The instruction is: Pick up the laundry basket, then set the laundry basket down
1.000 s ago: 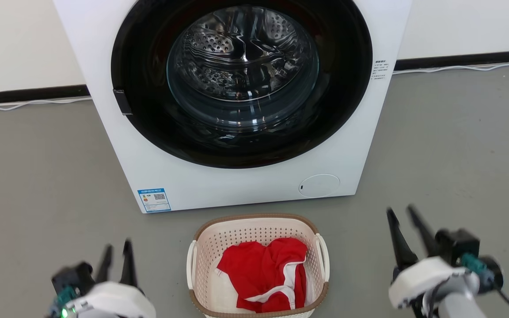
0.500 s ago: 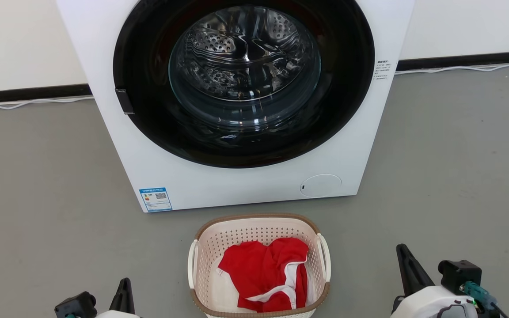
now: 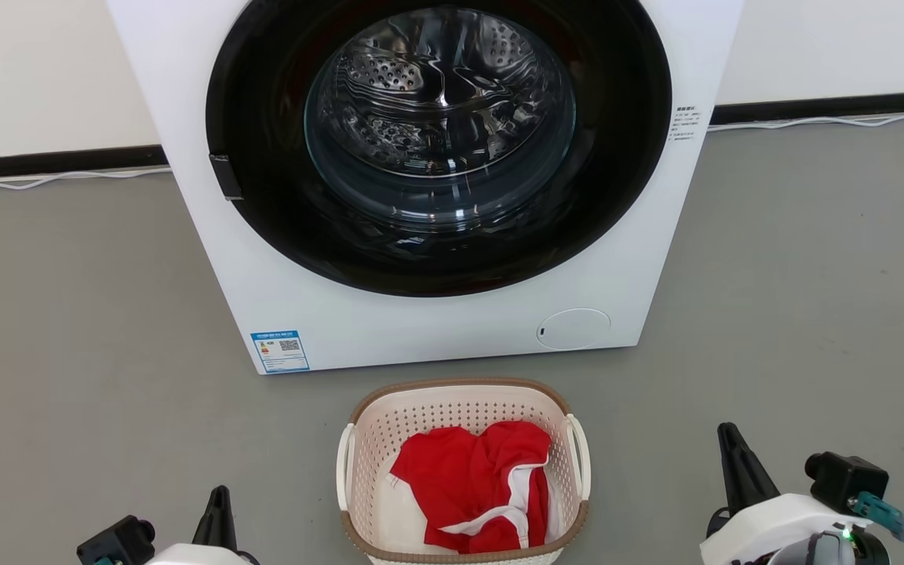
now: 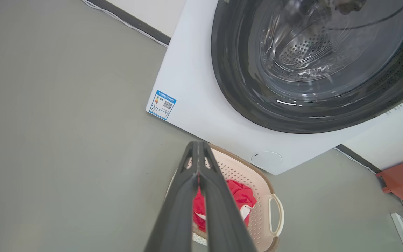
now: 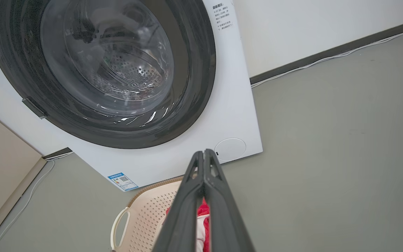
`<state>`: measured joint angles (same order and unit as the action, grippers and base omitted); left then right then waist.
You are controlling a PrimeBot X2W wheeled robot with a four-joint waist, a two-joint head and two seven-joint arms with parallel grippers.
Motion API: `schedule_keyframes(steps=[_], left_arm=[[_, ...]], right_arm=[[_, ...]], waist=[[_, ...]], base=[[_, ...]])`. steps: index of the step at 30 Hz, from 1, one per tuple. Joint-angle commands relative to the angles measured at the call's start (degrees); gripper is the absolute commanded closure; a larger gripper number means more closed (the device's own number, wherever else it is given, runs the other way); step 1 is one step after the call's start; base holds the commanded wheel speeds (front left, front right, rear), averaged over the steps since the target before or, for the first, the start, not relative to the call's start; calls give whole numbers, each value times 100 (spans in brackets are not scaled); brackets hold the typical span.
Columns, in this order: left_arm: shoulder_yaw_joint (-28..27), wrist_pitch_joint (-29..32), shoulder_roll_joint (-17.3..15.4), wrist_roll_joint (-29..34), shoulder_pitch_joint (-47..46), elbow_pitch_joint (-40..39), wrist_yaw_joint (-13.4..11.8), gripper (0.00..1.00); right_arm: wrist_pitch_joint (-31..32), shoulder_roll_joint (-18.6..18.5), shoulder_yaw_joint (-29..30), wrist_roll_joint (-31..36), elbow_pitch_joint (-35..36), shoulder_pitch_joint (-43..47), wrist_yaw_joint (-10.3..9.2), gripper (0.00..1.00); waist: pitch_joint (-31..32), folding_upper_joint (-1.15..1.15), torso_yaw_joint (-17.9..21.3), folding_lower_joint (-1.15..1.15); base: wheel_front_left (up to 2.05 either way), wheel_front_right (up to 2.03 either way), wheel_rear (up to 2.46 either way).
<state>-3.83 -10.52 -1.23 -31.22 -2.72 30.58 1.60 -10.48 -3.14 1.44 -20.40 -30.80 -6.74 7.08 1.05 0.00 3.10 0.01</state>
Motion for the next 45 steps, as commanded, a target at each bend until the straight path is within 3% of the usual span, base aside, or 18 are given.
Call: schedule_keyframes(steps=[1, 45], left_arm=[[-56, 30, -55, -152, -227, -191, 62, 100], [-152, 772, -104, -2786, -280, -839, 296, 100]], right_arm=[[61, -31, 5, -192, 197, -151, 8, 100], [787, -6, 228, -3288, 854, -59, 23, 100]], waist=[[-1, 0, -4, -1], [-55, 0, -140, -1]], base=[[0, 0, 0], [0, 0, 0]])
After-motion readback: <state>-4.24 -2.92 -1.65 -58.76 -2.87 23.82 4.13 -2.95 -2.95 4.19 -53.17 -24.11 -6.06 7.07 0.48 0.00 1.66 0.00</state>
